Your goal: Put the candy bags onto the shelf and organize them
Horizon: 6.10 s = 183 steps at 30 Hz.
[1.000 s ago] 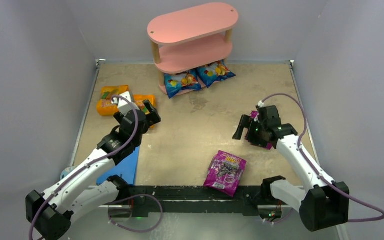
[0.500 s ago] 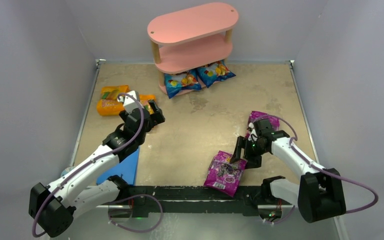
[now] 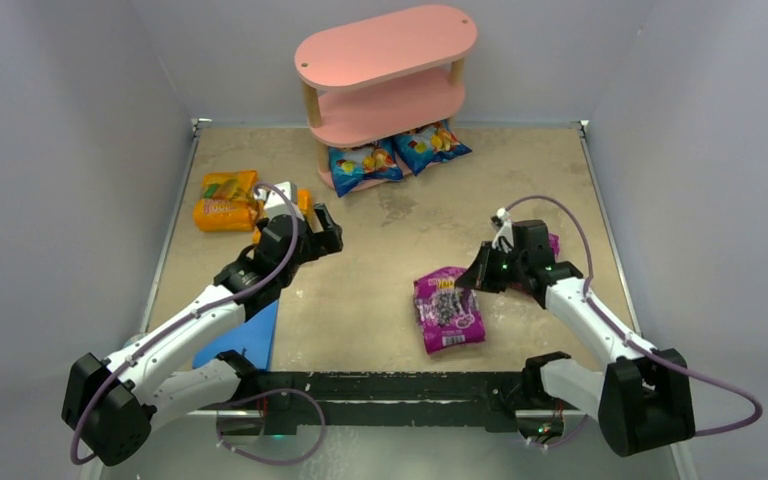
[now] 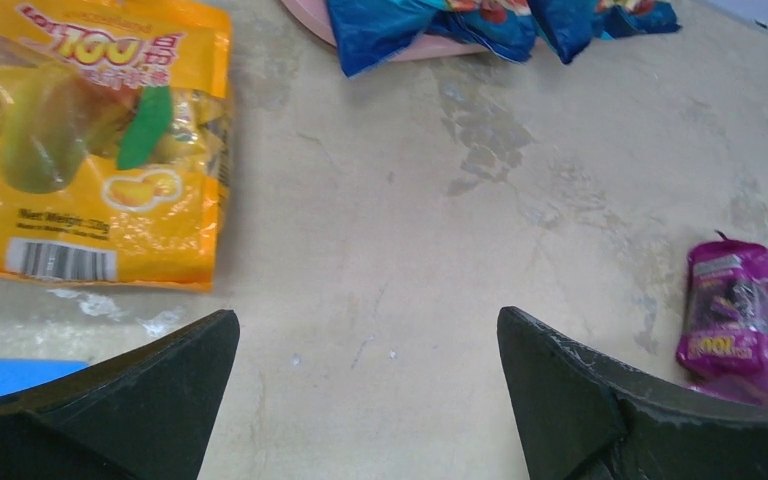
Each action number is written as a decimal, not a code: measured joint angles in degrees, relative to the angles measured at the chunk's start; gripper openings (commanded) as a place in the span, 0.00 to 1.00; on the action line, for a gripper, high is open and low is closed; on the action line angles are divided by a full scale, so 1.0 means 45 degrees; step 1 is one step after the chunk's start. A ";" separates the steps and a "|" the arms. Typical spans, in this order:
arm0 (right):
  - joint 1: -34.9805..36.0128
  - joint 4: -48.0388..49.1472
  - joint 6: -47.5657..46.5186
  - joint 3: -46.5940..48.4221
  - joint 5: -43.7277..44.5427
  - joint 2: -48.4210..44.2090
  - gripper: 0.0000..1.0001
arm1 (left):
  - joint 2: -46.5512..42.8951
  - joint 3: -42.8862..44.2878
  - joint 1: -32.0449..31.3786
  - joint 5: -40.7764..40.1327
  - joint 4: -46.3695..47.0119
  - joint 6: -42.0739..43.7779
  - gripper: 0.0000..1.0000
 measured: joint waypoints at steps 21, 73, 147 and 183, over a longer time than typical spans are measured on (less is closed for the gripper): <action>-0.0005 0.9306 0.3366 0.0505 -0.1549 -0.0053 0.00 | 0.1030 -0.1967 -0.0175 0.8908 0.5600 0.0855 0.97; 0.0933 1.1638 0.2594 -0.2463 -0.1331 -0.1831 0.99 | 0.3541 0.1889 -0.0729 0.7718 0.6028 -0.0403 0.00; 0.1141 1.8413 0.7825 0.6951 -0.0097 0.9122 0.00 | -0.1744 0.0345 -0.0918 -0.1681 -0.1715 -0.0277 0.85; 0.3614 1.4834 0.6805 1.3580 0.2365 1.4032 0.80 | -0.2968 -0.0398 -0.0918 -0.1608 -0.2778 -0.1049 0.86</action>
